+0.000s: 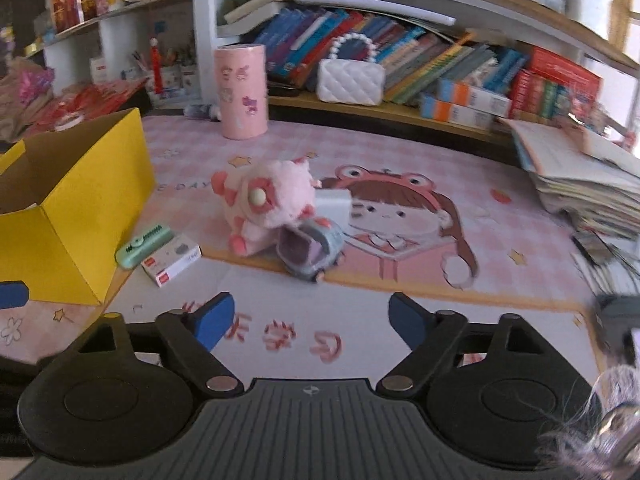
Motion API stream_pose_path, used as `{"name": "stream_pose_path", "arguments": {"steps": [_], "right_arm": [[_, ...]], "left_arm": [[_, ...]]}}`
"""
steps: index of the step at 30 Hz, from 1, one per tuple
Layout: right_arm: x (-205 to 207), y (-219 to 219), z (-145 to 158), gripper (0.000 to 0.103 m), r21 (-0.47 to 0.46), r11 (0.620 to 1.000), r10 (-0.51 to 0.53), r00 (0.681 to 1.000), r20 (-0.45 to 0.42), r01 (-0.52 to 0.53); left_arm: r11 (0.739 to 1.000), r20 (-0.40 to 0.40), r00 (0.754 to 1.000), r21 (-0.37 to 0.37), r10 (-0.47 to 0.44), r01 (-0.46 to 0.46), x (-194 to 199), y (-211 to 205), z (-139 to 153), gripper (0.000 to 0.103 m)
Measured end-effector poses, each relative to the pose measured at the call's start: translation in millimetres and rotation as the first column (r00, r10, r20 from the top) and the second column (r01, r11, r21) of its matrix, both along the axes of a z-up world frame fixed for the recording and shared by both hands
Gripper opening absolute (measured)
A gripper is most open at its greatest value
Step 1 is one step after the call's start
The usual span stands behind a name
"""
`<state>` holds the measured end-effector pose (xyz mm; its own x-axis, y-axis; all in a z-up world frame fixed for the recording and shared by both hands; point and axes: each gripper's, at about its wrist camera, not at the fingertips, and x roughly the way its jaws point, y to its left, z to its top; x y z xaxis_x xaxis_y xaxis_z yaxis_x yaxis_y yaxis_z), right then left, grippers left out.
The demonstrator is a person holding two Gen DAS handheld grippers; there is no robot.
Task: Organize objects
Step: 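Withdraw both grippers from the box toward the plush pig and toys, then grasp the grey toy car with the right gripper while the left gripper grasps the white stapler box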
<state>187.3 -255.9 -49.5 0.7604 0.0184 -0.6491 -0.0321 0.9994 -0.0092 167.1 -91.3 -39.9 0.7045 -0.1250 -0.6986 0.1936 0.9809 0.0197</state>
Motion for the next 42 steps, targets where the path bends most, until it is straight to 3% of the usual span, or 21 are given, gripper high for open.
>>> {"name": "stream_pose_path", "arguments": {"steps": [9, 14, 17, 22, 25, 29, 39, 42], "right_arm": [[66, -6, -25, 0.079, -0.032, 0.993, 0.114, 0.993, -0.011, -0.115], [97, -8, -40, 0.078, -0.035, 0.985, 0.165, 0.984, -0.059, -0.168], [107, -7, -48, 0.077, -0.036, 0.978, 0.202, 0.976, -0.079, -0.206], [117, -12, -54, 0.060, -0.054, 0.975, 0.211, 0.974, -0.078, -0.216], [115, -23, -46, 0.057, 0.000, 0.976, 0.218, 0.974, -0.067, -0.219], [98, -37, -36, 0.057, 0.031, 0.981, 0.193, 0.979, -0.070, -0.192], [35, -63, -19, 0.057, 0.093, 0.985, 0.151, 0.985, -0.081, -0.143], [26, -68, -17, 0.057, 0.096, 0.988, 0.128, 0.988, -0.084, -0.119]], "left_arm": [[1.000, -0.009, 1.000, 0.016, -0.006, 0.006, 18, -19, -4, 0.097], [0.999, -0.016, 1.000, 0.040, -0.022, 0.022, 28, -28, -7, 0.079], [0.997, -0.012, 0.999, 0.063, -0.035, 0.036, 34, -34, -9, 0.074], [0.993, 0.007, 1.000, 0.112, -0.029, 0.028, 51, -45, -13, 0.069], [0.989, 0.014, 1.000, 0.147, 0.002, -0.004, 66, -51, -18, 0.068], [0.987, -0.007, 0.999, 0.154, 0.046, -0.045, 90, -54, -29, 0.059], [0.983, -0.071, 0.986, 0.116, 0.150, -0.141, 119, -45, -51, 0.056], [0.991, -0.105, 0.986, 0.043, 0.132, -0.128, 118, -43, -45, 0.055]]}}
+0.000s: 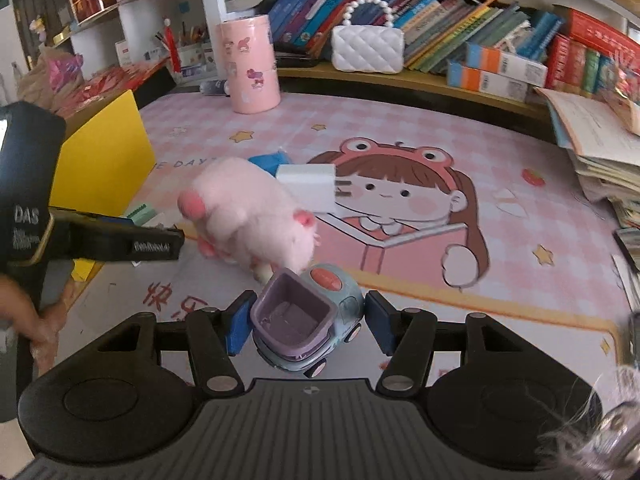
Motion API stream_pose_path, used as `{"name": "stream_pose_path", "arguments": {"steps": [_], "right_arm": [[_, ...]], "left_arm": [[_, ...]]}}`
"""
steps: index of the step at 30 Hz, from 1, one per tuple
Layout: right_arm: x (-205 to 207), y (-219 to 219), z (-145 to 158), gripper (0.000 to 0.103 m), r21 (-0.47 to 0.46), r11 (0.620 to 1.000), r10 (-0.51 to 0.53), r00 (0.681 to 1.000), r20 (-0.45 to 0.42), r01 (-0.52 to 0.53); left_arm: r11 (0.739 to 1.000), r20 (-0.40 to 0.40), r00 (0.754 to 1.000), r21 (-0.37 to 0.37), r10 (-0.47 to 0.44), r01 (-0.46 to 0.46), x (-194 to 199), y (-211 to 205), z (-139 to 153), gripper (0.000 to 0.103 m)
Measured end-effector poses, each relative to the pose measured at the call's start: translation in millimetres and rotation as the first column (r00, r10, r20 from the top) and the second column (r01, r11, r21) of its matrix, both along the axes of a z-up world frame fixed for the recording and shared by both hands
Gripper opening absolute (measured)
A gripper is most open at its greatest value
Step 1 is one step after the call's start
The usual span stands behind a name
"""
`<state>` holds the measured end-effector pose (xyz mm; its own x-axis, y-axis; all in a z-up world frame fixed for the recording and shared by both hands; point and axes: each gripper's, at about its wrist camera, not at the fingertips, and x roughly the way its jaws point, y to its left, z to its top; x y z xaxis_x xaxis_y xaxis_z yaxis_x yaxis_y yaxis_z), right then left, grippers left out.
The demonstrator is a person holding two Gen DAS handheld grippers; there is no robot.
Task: Organize objects
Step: 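Grasp the grey toy car with the right gripper while the left gripper grasps the white stapler box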
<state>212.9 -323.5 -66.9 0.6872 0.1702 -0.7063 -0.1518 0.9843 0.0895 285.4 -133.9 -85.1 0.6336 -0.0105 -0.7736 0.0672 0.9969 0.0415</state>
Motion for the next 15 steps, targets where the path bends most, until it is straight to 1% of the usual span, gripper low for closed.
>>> {"name": "stream_pose_path", "arguments": {"steps": [2, 4, 5, 6, 8, 9, 10, 11, 15], "right_arm": [[-3, -2, 1, 0.057, -0.002, 1.000, -0.018, 1.000, 0.002, 0.018], [-4, -3, 1, 0.057, 0.002, 0.999, -0.032, 0.999, -0.001, 0.032], [-4, -3, 2, 0.057, 0.002, 0.999, -0.035, 0.999, -0.002, 0.035], [-5, -3, 2, 0.057, 0.001, 0.999, -0.034, 0.999, -0.002, 0.034], [-9, -1, 3, 0.057, -0.004, 1.000, -0.026, 1.000, 0.000, 0.026], [-11, 0, 3, 0.057, -0.007, 1.000, -0.023, 1.000, 0.001, 0.023], [-12, 1, 3, 0.057, -0.010, 1.000, -0.022, 1.000, 0.000, 0.022], [-14, 2, 4, 0.057, -0.012, 1.000, -0.022, 1.000, 0.000, 0.022], [-19, 3, 7, 0.057, -0.023, 0.999, -0.033, 0.999, 0.005, 0.033]], "left_arm": [[0.999, -0.011, 1.000, -0.023, -0.029, 0.028, -3, -3, 1, 0.055], [0.998, -0.020, 0.998, -0.020, -0.059, 0.058, -3, -8, -2, 0.053], [0.998, -0.025, 0.998, -0.008, -0.061, 0.061, -1, -9, -5, 0.053], [0.999, -0.024, 0.998, -0.002, -0.054, 0.054, 0, -8, -7, 0.056], [0.999, -0.009, 1.000, -0.016, -0.029, 0.029, 3, -5, -8, 0.055], [1.000, -0.004, 1.000, -0.022, -0.021, 0.020, 5, -4, -8, 0.051], [1.000, 0.009, 1.000, -0.021, -0.021, 0.022, 6, -6, -8, 0.037], [1.000, 0.019, 1.000, -0.017, -0.024, 0.025, 5, -6, -8, 0.028], [0.995, 0.012, 0.999, -0.080, -0.051, 0.051, -4, -6, -2, 0.028]]}}
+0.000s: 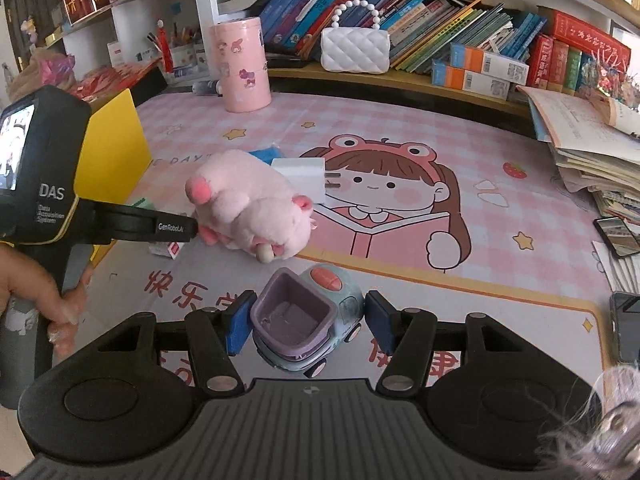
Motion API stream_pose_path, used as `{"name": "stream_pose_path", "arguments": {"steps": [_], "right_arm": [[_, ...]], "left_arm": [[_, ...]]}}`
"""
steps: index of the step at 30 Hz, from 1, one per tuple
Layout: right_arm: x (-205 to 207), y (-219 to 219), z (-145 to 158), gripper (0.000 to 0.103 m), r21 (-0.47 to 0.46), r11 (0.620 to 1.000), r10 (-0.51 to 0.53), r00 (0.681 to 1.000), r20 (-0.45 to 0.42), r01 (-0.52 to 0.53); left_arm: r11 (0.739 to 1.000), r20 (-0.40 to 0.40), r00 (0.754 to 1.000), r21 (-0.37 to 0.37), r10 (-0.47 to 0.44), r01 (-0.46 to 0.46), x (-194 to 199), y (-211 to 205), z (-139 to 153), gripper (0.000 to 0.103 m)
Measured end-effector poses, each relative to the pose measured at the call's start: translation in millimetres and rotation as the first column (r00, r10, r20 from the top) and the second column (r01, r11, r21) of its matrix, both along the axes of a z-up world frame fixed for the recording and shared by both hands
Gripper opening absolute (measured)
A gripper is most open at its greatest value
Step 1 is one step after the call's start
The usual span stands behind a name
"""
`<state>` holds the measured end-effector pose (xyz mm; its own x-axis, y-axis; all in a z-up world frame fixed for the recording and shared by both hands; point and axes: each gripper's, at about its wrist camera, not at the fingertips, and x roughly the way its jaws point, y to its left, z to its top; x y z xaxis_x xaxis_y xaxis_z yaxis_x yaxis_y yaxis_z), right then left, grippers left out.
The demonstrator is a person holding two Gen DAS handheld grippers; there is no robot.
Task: Organize objects
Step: 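Grasp the grey toy car with the right gripper while the left gripper grasps the white stapler box, then carry the toy car and stapler box toward the yellow box with both grippers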
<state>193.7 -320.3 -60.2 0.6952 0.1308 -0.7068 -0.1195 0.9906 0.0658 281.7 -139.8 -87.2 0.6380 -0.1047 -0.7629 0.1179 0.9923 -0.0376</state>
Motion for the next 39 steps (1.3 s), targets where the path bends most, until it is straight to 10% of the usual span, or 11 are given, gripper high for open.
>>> {"name": "stream_pose_path", "arguments": {"steps": [11, 39], "right_arm": [[-21, 28, 14, 0.057, -0.014, 1.000, -0.013, 1.000, 0.022, 0.014], [-113, 251, 36, 0.057, -0.043, 0.945, 0.328, 0.943, 0.062, -0.326]], "left_arm": [[0.984, 0.071, 0.994, -0.149, -0.085, 0.095, -76, 34, 50, 0.028], [0.974, 0.108, 0.977, -0.153, 0.182, -0.164, -222, 248, 72, 0.028]]}}
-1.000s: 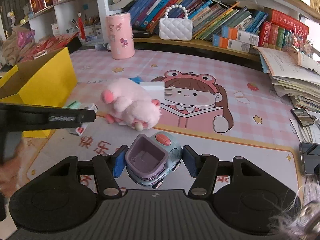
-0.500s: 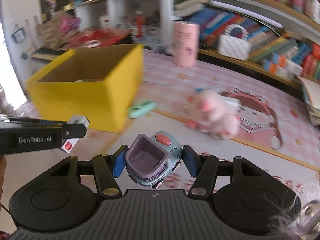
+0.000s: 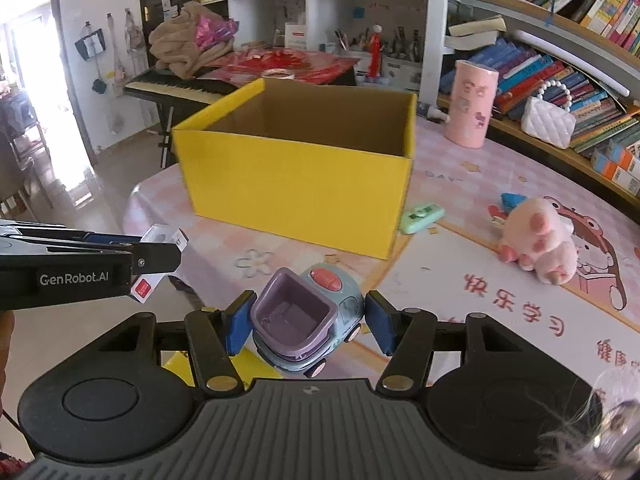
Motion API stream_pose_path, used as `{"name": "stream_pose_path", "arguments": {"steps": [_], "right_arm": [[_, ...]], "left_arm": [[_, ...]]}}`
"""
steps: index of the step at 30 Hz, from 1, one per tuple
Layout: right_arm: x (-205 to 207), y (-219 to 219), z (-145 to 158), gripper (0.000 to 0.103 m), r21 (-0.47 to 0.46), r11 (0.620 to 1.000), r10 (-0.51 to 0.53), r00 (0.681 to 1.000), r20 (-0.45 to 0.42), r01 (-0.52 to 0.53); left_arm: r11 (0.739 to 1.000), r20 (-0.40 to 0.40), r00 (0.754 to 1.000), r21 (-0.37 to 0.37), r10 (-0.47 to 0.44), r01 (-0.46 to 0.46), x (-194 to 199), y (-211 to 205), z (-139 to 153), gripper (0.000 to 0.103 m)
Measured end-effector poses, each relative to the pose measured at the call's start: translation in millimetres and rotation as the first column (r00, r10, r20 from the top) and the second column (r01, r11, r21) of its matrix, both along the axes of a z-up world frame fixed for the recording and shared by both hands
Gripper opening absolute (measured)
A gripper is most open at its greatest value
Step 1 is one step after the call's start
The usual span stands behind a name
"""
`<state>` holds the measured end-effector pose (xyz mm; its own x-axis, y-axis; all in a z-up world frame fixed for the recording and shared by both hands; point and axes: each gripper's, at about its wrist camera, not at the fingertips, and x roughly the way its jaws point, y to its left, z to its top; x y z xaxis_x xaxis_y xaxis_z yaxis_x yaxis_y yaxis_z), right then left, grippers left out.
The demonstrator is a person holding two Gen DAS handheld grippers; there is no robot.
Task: Organize objects
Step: 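Carry the toy car and stapler box toward the yellow box with both grippers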
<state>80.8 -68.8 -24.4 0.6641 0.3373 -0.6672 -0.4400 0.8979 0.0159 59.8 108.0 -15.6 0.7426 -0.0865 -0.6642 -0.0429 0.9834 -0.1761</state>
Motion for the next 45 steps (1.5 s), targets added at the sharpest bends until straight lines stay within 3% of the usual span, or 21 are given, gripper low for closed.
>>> {"name": "stream_pose_path", "arguments": {"steps": [24, 35, 45], "right_arm": [[-50, 38, 2, 0.057, 0.016, 0.992, -0.127, 0.992, 0.015, 0.127], [-46, 42, 6, 0.057, 0.005, 0.992, -0.126, 0.992, 0.013, 0.126], [-9, 38, 20, 0.057, 0.044, 0.991, -0.128, 0.991, 0.038, 0.127]], "left_arm": [[0.993, 0.047, 0.992, 0.008, -0.116, 0.115, -36, 36, 5, 0.028], [0.993, 0.063, 0.991, 0.007, -0.122, 0.122, -35, 38, 11, 0.028], [0.995, 0.105, 0.989, 0.005, -0.101, 0.101, -2, 37, 26, 0.028]]}}
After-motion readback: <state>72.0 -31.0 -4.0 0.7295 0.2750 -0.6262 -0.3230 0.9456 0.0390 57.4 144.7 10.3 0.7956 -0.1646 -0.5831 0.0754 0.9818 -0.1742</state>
